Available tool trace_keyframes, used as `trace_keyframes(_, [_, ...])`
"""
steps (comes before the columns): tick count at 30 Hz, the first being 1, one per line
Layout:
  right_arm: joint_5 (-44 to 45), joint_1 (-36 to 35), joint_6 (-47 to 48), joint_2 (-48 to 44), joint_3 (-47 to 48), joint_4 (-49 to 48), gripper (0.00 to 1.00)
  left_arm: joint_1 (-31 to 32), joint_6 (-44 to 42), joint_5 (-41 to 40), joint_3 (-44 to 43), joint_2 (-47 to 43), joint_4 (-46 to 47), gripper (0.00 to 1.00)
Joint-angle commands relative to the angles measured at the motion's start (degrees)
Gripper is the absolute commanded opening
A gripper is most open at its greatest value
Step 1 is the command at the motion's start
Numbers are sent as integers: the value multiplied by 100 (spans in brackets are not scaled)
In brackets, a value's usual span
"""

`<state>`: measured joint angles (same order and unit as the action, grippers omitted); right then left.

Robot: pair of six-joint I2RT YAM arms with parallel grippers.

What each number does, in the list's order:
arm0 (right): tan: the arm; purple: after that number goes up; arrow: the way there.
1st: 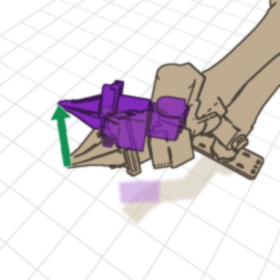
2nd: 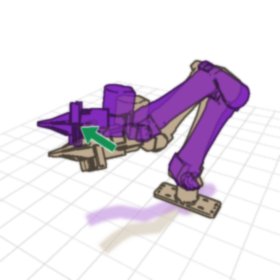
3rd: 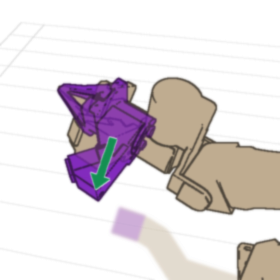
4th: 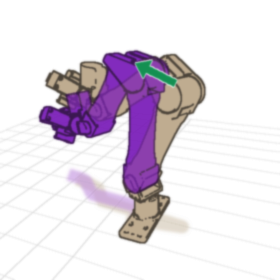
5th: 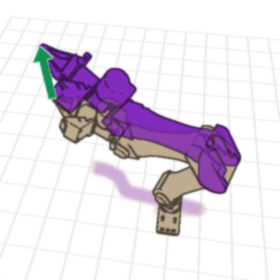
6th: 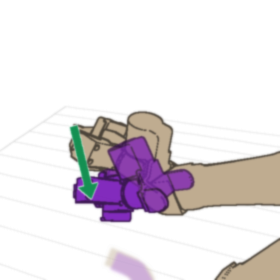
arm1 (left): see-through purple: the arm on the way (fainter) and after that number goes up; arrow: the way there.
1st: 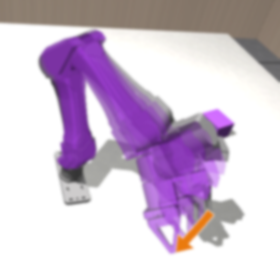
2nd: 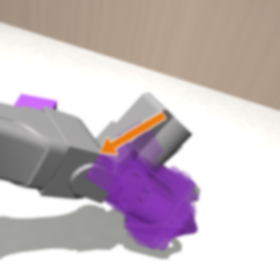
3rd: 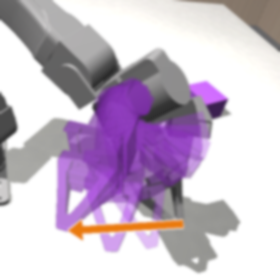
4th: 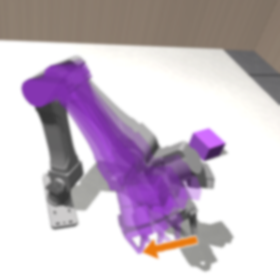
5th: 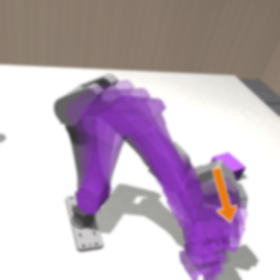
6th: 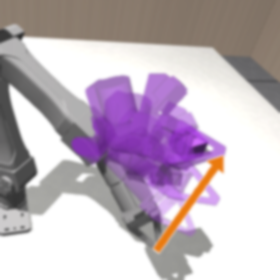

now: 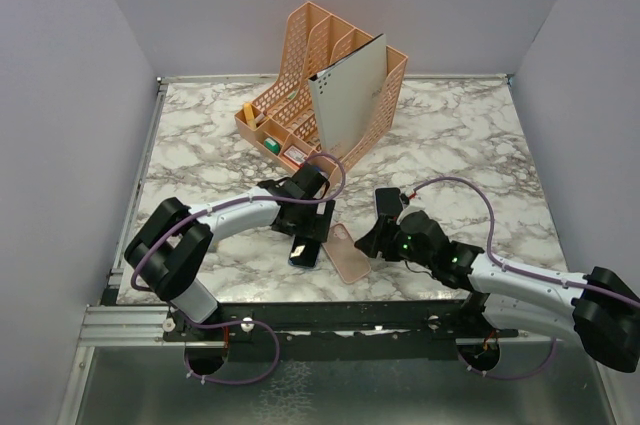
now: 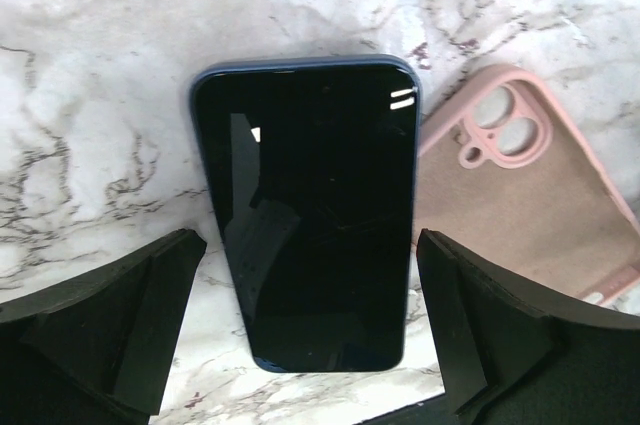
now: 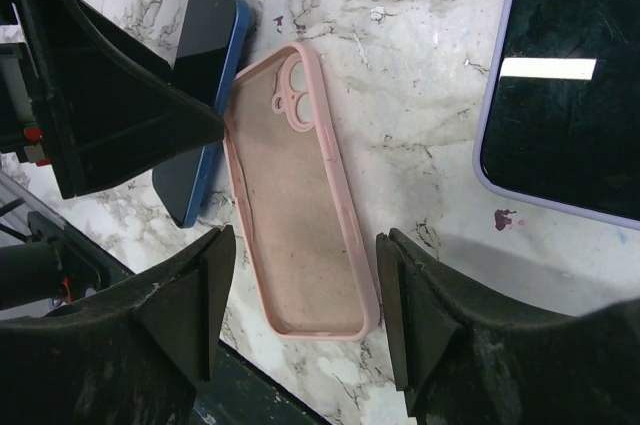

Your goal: Put the phone into the phone case

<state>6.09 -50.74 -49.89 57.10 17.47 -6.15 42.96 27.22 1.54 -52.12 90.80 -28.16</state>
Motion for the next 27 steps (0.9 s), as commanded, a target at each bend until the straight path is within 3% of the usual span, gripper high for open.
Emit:
trace_keyframes(1, [-72, -41, 2, 46, -98, -172, 64, -16, -20, -552, 26, 87, -339, 99])
trace_keyframes(27, [-410, -40, 35, 648, -117, -621, 59, 207, 240, 358, 439, 114, 37, 67])
